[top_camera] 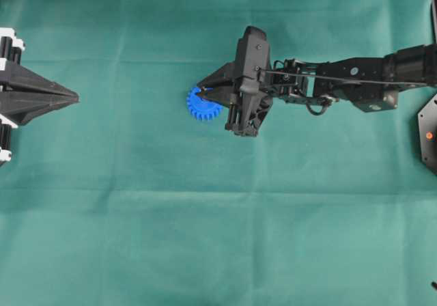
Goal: Insert the shaft placed at a random location into the center hole of the small gear at another random location.
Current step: 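Lower the shaft into the gear's center hole with the right gripper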
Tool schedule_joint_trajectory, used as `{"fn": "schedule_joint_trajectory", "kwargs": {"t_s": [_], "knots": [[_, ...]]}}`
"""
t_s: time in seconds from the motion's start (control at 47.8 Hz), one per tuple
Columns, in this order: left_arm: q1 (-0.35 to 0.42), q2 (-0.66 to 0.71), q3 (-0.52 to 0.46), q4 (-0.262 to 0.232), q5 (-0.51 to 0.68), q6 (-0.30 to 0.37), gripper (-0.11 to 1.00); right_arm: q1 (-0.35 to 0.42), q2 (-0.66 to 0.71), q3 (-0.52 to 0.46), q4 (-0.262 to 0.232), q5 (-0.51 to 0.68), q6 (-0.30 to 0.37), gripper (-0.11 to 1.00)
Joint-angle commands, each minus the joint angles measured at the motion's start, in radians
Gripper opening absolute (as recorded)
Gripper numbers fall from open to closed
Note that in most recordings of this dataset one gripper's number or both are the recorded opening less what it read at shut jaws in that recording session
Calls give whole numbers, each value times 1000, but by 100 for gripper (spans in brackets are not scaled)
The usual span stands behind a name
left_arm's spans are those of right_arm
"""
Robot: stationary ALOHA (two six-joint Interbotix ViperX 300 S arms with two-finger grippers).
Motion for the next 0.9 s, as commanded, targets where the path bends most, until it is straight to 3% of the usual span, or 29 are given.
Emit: {"fn": "schedule_joint_trajectory", "kwargs": {"t_s": [0.0, 0.879], "knots": [[3, 5, -21, 2, -6, -2, 0, 2, -6, -15, 2, -21, -12, 13], [2, 6, -21, 2, -6, -2, 0, 2, 52, -28, 3, -32, -8, 13]]}}
